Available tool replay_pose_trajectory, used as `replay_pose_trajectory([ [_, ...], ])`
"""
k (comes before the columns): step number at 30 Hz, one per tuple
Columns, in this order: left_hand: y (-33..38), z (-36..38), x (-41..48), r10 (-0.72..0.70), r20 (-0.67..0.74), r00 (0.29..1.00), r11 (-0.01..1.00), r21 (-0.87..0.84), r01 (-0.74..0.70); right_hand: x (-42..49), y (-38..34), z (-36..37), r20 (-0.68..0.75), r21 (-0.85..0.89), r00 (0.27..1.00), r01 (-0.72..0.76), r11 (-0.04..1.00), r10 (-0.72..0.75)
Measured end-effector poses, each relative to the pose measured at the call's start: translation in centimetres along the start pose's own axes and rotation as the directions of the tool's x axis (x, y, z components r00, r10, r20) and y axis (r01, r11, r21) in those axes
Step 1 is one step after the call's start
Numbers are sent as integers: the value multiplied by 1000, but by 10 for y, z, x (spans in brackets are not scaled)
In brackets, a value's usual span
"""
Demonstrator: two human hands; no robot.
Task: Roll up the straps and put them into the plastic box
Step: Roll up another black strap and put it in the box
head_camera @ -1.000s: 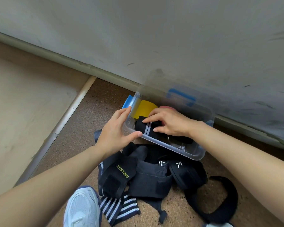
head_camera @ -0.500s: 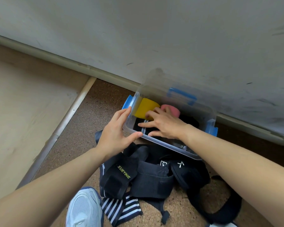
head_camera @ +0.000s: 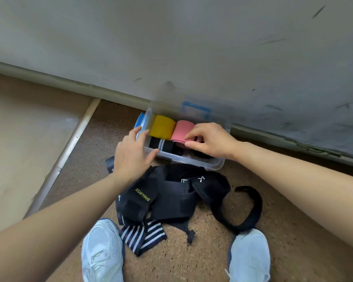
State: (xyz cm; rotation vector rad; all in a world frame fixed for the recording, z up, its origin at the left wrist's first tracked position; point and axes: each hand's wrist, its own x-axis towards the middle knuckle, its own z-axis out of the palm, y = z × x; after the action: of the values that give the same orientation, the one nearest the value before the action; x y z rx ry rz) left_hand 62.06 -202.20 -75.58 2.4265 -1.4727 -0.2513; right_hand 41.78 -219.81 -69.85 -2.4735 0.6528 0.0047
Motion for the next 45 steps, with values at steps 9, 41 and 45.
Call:
replay_pose_trajectory([
  [9, 54, 11, -63, 411, 69, 909, 912, -44, -408, -120, 9, 20, -168, 11, 907, -389, 921, 385],
  [41, 12, 0, -90, -116, 531, 840, 608, -631, 483, -163, 16, 34, -228, 238, 589, -738, 631, 775],
  [45, 25, -10, -89, -82, 593, 801, 448, -696, 561, -148, -24, 53, 24, 386, 774, -591, 708, 633],
])
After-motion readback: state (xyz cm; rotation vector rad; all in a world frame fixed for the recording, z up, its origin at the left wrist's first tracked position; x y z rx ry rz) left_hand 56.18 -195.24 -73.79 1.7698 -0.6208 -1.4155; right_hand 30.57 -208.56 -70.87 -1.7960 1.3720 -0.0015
